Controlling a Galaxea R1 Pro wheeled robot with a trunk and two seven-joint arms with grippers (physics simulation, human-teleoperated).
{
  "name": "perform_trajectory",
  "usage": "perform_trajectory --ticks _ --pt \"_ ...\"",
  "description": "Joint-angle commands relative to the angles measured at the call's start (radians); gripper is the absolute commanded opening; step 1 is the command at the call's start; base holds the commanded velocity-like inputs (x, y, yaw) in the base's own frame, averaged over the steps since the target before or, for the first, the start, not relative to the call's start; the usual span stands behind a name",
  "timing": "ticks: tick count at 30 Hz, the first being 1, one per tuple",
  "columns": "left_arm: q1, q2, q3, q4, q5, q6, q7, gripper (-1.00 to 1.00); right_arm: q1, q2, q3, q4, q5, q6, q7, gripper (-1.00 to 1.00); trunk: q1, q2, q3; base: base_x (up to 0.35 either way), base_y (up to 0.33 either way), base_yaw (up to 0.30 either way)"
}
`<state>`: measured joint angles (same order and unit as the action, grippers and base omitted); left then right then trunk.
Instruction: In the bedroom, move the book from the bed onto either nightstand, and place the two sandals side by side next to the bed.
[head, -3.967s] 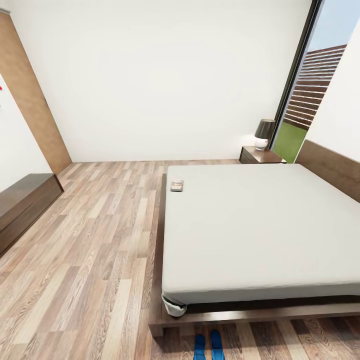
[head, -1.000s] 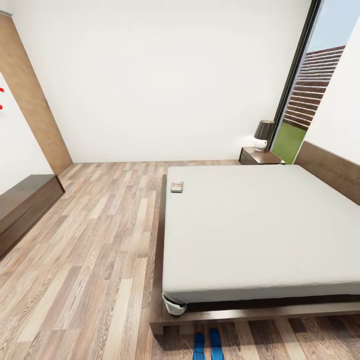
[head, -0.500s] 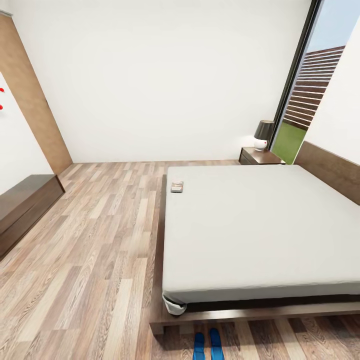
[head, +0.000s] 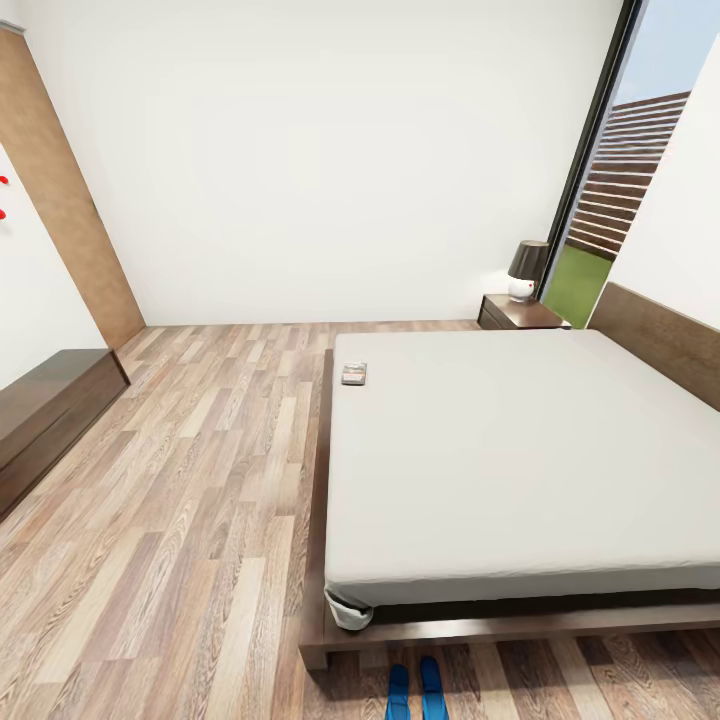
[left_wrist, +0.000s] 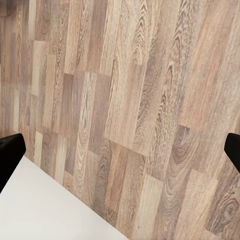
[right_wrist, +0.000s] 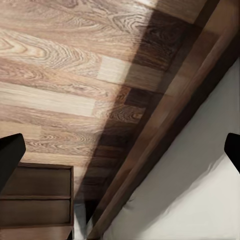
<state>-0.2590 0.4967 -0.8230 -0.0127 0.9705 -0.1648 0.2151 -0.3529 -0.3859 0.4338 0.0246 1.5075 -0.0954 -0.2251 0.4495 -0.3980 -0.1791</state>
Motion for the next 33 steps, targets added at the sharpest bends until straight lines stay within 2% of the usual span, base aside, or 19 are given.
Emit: perform_trajectory --ticks 1,3,6,7,12,16,24,28,33 --pt "0.000 0.000 -0.008 -0.001 0.007 -0.001 0.004 1.00 -0.001 0.000 -0.001 0.002 0.001 -0.003 -0.008 1.00 0.001 -0.002 -0.002 0.000 0.000 0.000" --pt "0.000 0.000 -0.008 -0.001 0.007 -0.001 0.004 1.00 -0.001 0.002 -0.009 0.001 -0.010 -0.003 -0.010 1.00 0.001 -0.002 -0.002 0.000 0.000 0.000" --pt "0.000 0.000 -0.008 -0.001 0.007 -0.001 0.004 1.00 -0.001 0.003 -0.051 -0.002 -0.053 -0.002 -0.011 1.00 0.001 -0.002 -0.002 0.000 0.000 0.000" --pt "0.000 0.000 -0.008 -0.001 0.007 -0.001 0.004 1.00 -0.001 0.003 -0.051 -0.002 -0.053 -0.002 -0.011 1.00 0.001 -0.002 -0.002 0.000 0.000 0.000" --pt "0.000 0.000 -0.008 -0.001 0.007 -0.001 0.004 1.00 -0.001 0.004 -0.152 -0.014 -0.148 -0.002 -0.014 1.00 0.001 -0.002 -0.002 0.000 0.000 0.000" --pt "0.000 0.000 -0.008 -0.001 0.007 -0.001 0.004 1.00 -0.001 0.003 -0.194 -0.037 -0.188 -0.001 -0.014 1.00 0.001 -0.002 -0.002 0.000 0.000 0.000" --pt "0.000 0.000 -0.008 -0.001 0.007 -0.001 0.004 1.00 -0.001 0.013 -0.218 -0.075 -0.211 -0.002 -0.015 1.00 0.001 -0.002 -0.002 0.000 0.000 0.000" --pt "0.000 0.000 -0.008 -0.001 0.007 -0.001 0.004 1.00 -0.001 0.029 -0.257 -0.099 -0.214 -0.001 -0.015 1.00 0.001 -0.002 -0.002 0.000 0.000 0.000" --pt "0.000 0.000 -0.008 -0.001 0.007 -0.001 0.004 1.00 -0.001 0.036 -0.287 -0.108 -0.206 -0.001 -0.013 1.00 0.001 -0.002 -0.002 0.000 0.000 0.000"
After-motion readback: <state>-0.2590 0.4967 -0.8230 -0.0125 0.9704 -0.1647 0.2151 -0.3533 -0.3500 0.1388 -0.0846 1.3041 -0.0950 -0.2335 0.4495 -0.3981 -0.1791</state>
